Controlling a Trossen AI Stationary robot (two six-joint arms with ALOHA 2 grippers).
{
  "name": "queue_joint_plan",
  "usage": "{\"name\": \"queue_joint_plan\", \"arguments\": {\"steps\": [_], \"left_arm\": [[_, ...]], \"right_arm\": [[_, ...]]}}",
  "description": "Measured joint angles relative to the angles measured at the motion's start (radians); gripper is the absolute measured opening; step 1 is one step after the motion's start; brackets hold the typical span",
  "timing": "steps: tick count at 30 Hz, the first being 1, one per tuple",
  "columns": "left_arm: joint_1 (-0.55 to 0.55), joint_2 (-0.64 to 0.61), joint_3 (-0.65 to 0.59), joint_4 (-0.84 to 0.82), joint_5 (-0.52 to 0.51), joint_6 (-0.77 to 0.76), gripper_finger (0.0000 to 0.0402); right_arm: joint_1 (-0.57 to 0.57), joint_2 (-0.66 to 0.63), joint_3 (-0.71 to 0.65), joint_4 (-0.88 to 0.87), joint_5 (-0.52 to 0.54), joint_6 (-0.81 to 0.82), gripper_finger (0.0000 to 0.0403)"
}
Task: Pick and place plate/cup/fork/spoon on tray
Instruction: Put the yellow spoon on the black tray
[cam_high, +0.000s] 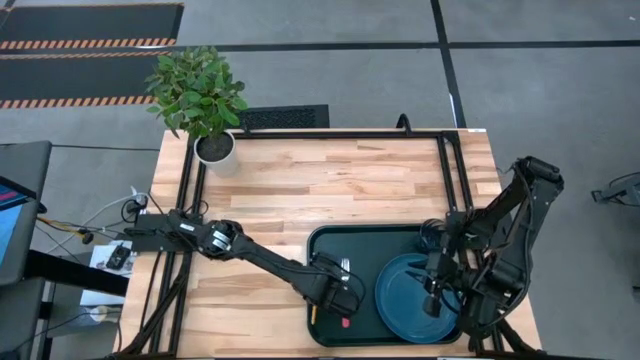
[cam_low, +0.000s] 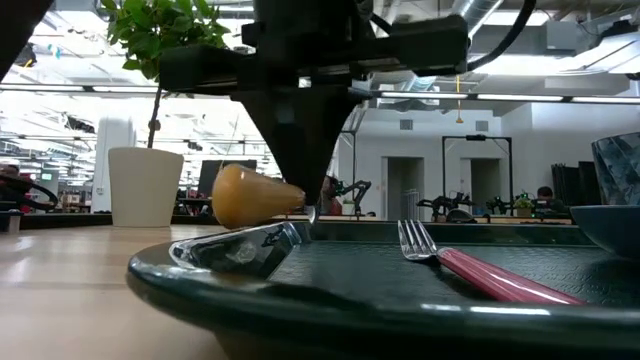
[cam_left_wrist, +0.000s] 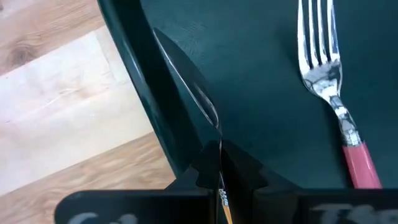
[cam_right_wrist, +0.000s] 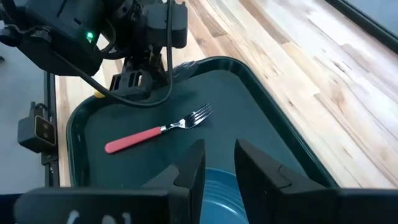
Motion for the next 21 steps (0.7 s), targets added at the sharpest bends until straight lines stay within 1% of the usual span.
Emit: {"name": "queue_joint_plan", "arguments": {"steps": [10, 15, 21], "left_arm": [[0.005, 0.008, -0.001, 0.049, 0.009, 0.003, 0.0], [0.006, 0.008, -0.003, 0.048, -0.007, 0.0, 0.0], [0.006, 0.008, -0.003, 0.087, -0.038, 0.05, 0.0001]], "right_arm": [[0.0, 0.0, 0.0, -0.001, 0.0, -0.003, 0.0113], [0.0, 0.0, 0.0, -0.001, 0.0, -0.003, 0.0113], [0.0, 0.0, 0.0, -0.001, 0.0, -0.003, 0.0113]]}}
